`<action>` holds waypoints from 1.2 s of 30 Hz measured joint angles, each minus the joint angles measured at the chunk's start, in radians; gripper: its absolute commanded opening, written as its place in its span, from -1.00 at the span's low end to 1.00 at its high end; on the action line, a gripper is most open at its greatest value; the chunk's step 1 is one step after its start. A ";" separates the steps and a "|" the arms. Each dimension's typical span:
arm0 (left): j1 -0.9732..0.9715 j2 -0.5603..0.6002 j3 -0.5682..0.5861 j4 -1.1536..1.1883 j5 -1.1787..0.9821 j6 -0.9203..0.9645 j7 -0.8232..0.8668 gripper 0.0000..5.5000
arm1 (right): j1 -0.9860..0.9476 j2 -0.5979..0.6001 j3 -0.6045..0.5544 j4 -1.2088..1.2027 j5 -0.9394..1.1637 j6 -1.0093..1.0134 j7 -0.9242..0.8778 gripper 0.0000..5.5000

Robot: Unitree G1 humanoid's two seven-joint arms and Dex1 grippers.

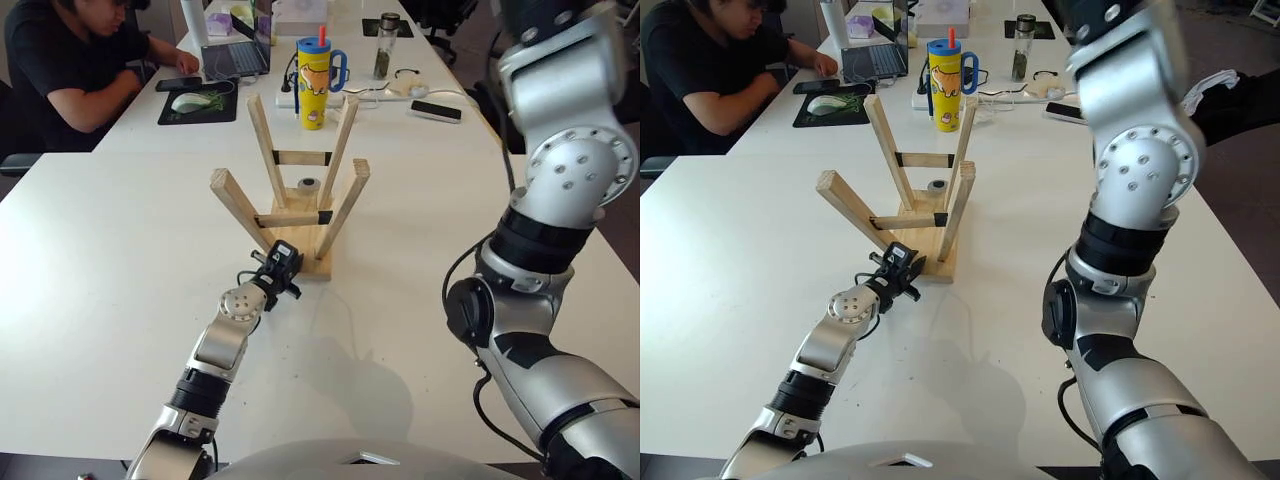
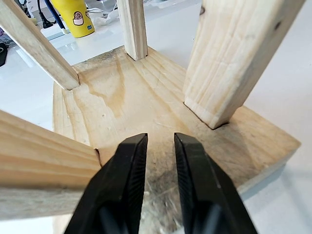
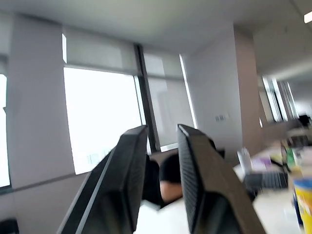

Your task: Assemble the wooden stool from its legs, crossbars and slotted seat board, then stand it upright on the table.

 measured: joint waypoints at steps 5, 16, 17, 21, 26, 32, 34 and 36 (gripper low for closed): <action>0.001 0.003 0.001 -0.001 0.001 0.012 -0.001 -0.63 | 0.230 -0.009 0.159 -0.052 -0.080 0.030 -0.018 -0.59; -0.012 -0.001 -0.009 0.020 -0.001 0.008 -0.012 -0.63 | -0.170 -0.050 -0.129 -0.024 -0.001 -0.219 0.078 -0.59; -0.011 -0.001 -0.008 0.023 0.000 0.008 -0.010 -0.63 | -0.222 -0.065 -0.149 -0.056 0.019 -0.242 0.092 -0.59; -0.009 0.000 0.002 0.015 0.000 0.005 -0.002 -0.63 | -0.094 -0.035 -0.055 -0.113 0.029 -0.153 0.041 -0.59; -0.007 0.000 0.002 0.001 0.000 0.010 -0.006 -0.63 | 0.259 -0.027 0.163 -0.064 -0.016 -0.003 0.004 -0.59; -0.003 0.005 0.003 0.005 -0.001 0.036 -0.005 -0.63 | 0.247 -0.049 0.196 -0.038 -0.112 0.019 -0.011 -0.59; -0.010 0.000 0.002 0.011 -0.002 0.036 -0.005 -0.63 | 0.246 -0.043 0.165 -0.023 -0.121 -0.009 0.009 -0.59; -0.012 -0.008 0.003 0.011 -0.009 0.032 -0.005 -0.63 | 0.252 -0.049 0.106 -0.009 -0.148 -0.064 0.017 -0.59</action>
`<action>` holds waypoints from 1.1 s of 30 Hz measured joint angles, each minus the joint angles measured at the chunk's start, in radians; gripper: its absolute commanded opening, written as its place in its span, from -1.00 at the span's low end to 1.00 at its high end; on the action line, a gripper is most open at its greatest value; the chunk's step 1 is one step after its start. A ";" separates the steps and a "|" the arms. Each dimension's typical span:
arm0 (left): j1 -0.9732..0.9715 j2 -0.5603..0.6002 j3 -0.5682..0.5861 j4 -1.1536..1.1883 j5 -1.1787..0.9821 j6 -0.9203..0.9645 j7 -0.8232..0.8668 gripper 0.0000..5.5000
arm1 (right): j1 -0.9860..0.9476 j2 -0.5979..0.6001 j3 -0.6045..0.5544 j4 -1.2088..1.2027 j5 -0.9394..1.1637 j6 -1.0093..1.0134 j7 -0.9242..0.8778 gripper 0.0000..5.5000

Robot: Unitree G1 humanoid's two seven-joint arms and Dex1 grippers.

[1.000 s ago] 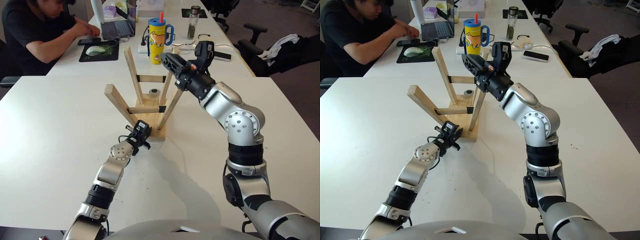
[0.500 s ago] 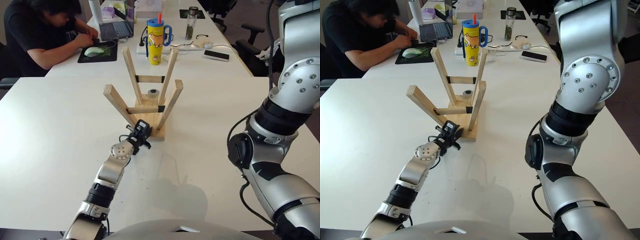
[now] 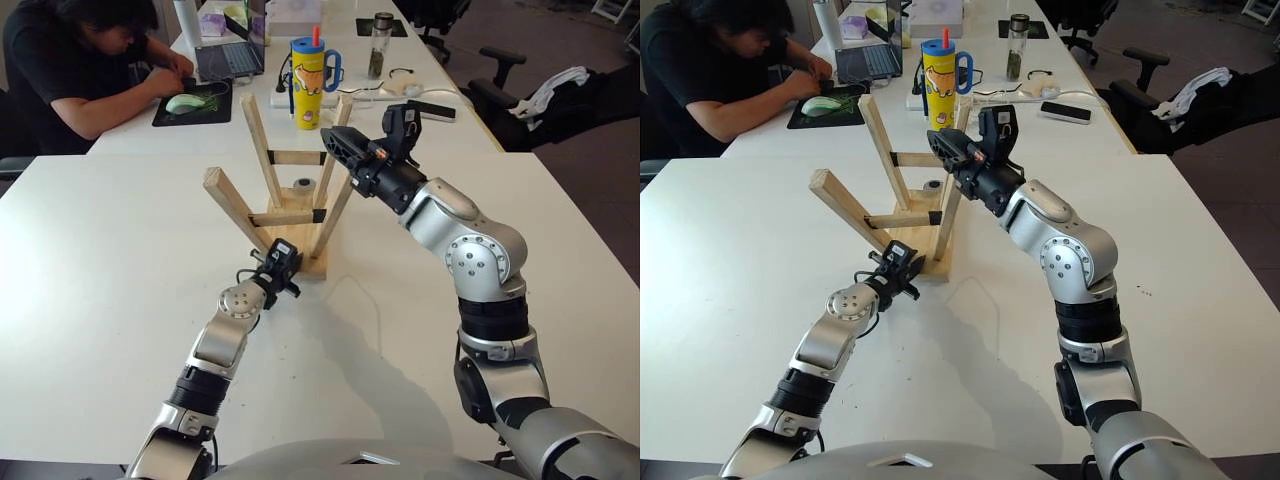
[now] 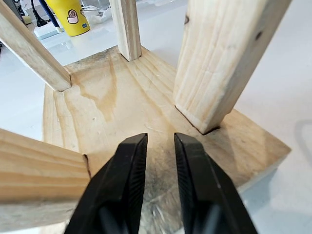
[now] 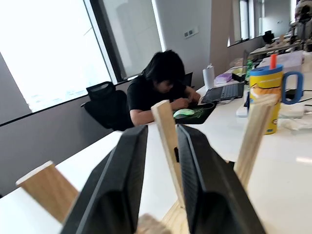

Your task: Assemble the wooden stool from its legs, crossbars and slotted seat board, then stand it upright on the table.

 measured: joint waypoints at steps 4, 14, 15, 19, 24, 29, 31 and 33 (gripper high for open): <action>0.038 -0.001 0.016 -0.029 -0.010 -0.040 0.009 -0.63 | 0.055 -0.005 -0.082 0.001 -0.070 -0.114 -0.012 -0.59; 0.449 0.068 0.138 -0.538 -0.071 -0.372 0.020 -0.81 | 0.400 0.126 -0.036 -0.142 -0.224 -0.130 -0.180 -0.74; 0.482 0.069 0.177 -0.562 -0.092 -0.387 0.027 -0.88 | 0.431 0.140 -0.033 -0.166 -0.228 -0.131 -0.186 -0.81; 0.509 0.040 0.307 -0.572 -0.162 -0.374 0.099 -1.00 | 0.470 0.142 -0.021 -0.220 -0.294 -0.150 -0.201 -0.99; 0.368 0.002 0.388 -0.574 -0.226 -0.243 0.198 -1.00 | 0.479 0.147 -0.011 -0.266 -0.342 -0.195 -0.199 -0.99; 0.126 -0.014 0.437 -0.576 -0.241 -0.119 0.308 -1.00 | 0.420 0.176 -0.020 -0.267 -0.374 -0.230 -0.219 -0.99; 0.087 -0.015 0.445 -0.577 -0.240 -0.086 0.333 -1.00 | 0.387 0.189 -0.035 -0.267 -0.374 -0.237 -0.233 -0.99; 0.083 -0.019 0.447 -0.578 -0.240 -0.066 0.340 -1.00 | 0.370 0.200 -0.038 -0.266 -0.375 -0.241 -0.242 -0.99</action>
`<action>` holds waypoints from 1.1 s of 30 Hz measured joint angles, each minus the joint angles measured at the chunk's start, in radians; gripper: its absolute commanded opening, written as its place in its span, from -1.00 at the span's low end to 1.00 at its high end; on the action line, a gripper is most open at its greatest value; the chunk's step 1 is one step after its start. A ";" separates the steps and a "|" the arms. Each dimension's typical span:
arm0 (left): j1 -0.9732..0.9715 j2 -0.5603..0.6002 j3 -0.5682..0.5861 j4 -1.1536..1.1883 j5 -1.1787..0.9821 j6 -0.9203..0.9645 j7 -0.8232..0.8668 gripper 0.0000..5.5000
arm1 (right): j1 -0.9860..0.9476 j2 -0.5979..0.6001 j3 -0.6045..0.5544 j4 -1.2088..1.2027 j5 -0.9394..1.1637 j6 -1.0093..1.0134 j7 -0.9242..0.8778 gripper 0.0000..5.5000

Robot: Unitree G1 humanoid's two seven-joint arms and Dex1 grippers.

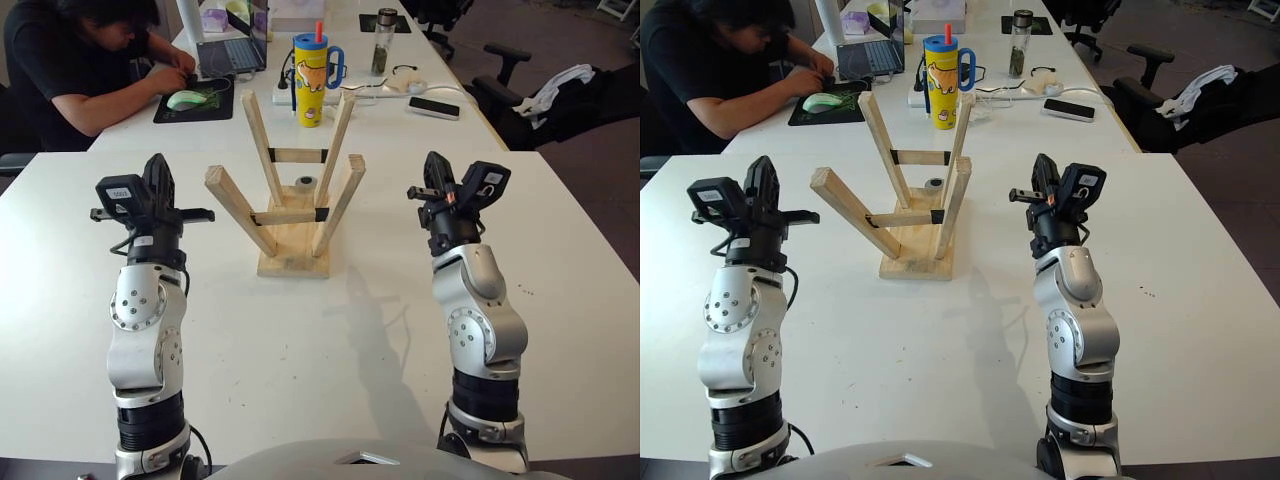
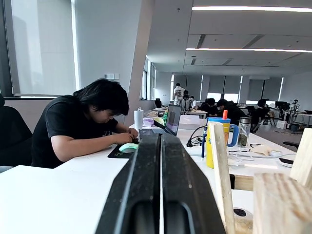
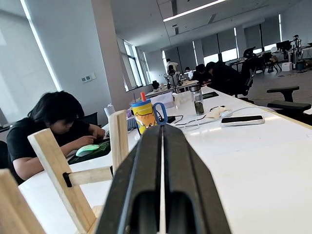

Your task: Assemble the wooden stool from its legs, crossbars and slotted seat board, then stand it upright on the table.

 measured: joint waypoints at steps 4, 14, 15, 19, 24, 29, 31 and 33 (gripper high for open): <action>0.016 -0.006 -0.001 -0.006 0.000 0.027 0.006 -1.00 | -0.012 0.006 -0.020 0.003 -0.019 -0.003 -0.018 -0.99; 0.038 0.052 -0.219 0.040 0.055 0.186 -0.125 -1.00 | -0.073 -0.083 0.217 0.138 -0.042 0.238 0.149 -0.99; 0.037 0.064 -0.235 0.051 0.066 0.202 -0.126 -1.00 | -0.062 -0.103 0.234 0.146 -0.043 0.273 0.165 -0.99; 0.031 0.084 -0.238 0.102 0.091 0.215 -0.134 -1.00 | -0.004 -0.154 0.245 0.153 -0.037 0.330 0.239 -0.99; 0.038 0.085 -0.150 0.139 0.089 0.212 -0.121 -1.00 | -0.003 -0.211 0.162 0.238 -0.051 0.308 0.269 -0.99; 0.052 0.117 -0.114 0.210 0.086 0.176 -0.151 -1.00 | -0.127 -0.201 -0.029 0.290 0.015 0.157 0.286 -0.99; 0.044 0.115 -0.117 0.230 0.089 0.160 -0.155 -1.00 | -0.254 -0.200 -0.081 0.241 0.053 0.094 0.287 -0.99; 0.044 0.106 -0.130 0.237 0.095 0.142 -0.153 -1.00 | -0.410 -0.196 -0.108 0.202 0.099 0.055 0.287 -0.99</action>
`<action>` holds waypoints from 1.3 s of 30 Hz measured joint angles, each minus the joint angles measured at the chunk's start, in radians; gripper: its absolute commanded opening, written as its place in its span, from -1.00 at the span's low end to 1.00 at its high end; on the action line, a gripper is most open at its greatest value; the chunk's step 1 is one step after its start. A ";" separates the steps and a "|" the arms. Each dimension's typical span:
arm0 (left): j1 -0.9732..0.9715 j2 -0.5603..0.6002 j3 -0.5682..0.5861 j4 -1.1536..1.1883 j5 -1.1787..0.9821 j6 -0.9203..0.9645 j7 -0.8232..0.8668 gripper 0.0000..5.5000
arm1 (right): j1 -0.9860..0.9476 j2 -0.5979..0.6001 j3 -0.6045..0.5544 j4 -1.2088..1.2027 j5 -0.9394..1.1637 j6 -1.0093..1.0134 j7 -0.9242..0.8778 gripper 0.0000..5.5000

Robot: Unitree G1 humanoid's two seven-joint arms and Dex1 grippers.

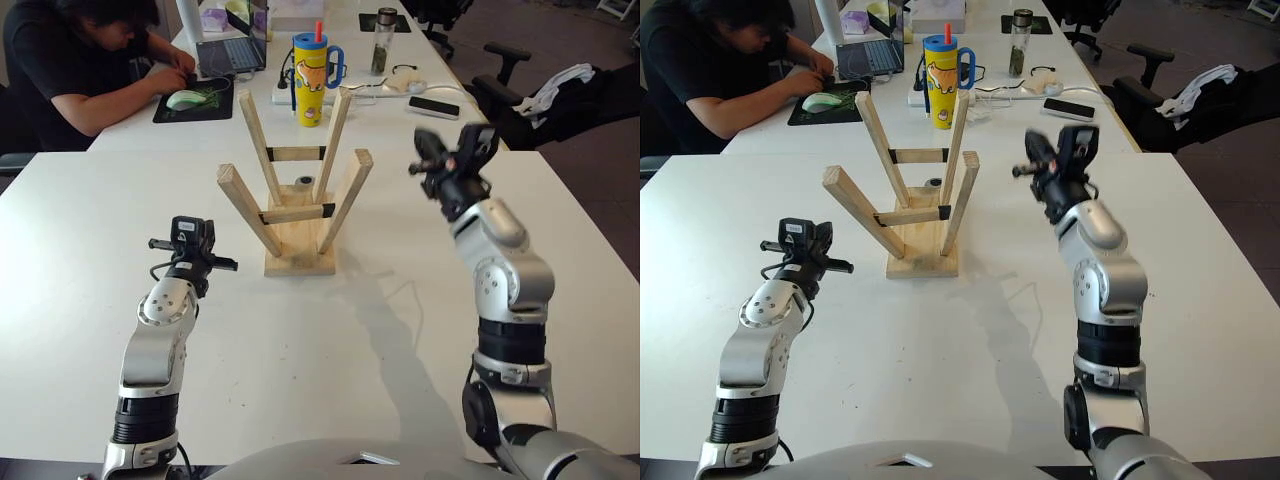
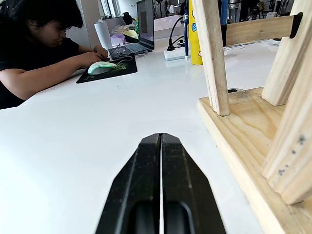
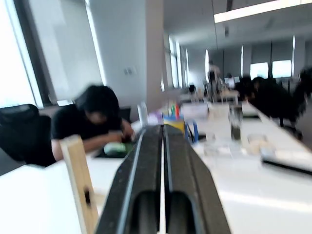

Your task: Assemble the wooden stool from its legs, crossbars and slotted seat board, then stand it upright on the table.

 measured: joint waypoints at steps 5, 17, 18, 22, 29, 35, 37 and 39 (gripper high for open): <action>0.021 -0.043 -0.013 0.030 0.011 -0.051 0.023 -1.00 | -0.362 0.046 -0.004 -0.086 0.066 -0.092 -0.040 -0.99; 0.016 -0.064 -0.013 0.020 0.010 -0.064 0.032 -1.00 | 0.060 0.257 0.163 -0.046 0.087 0.240 -0.199 -0.99; 0.002 -0.068 -0.009 0.020 0.008 -0.065 0.035 -1.00 | 0.060 0.255 0.164 -0.046 0.079 0.240 -0.201 -0.99; -0.127 -0.091 0.074 -0.049 -0.026 -0.172 0.085 -1.00 | 0.061 0.251 0.170 -0.039 0.059 0.210 -0.195 -0.99; -0.573 0.022 0.186 -0.180 -0.099 -0.226 0.099 -1.00 | 0.086 0.250 0.165 -0.040 0.056 0.141 -0.183 -0.99; -0.692 0.004 0.064 -0.121 -0.178 -0.029 0.045 -1.00 | 0.094 0.247 0.184 -0.029 0.021 0.105 -0.176 -0.99; -0.562 -0.007 0.040 -0.087 -0.195 0.125 0.051 -1.00 | 0.087 0.254 0.198 -0.031 0.021 0.097 -0.171 -0.99; -0.424 -0.042 0.037 -0.110 -0.239 0.224 0.058 -1.00 | 0.084 0.255 0.199 -0.029 0.020 0.097 -0.171 -0.99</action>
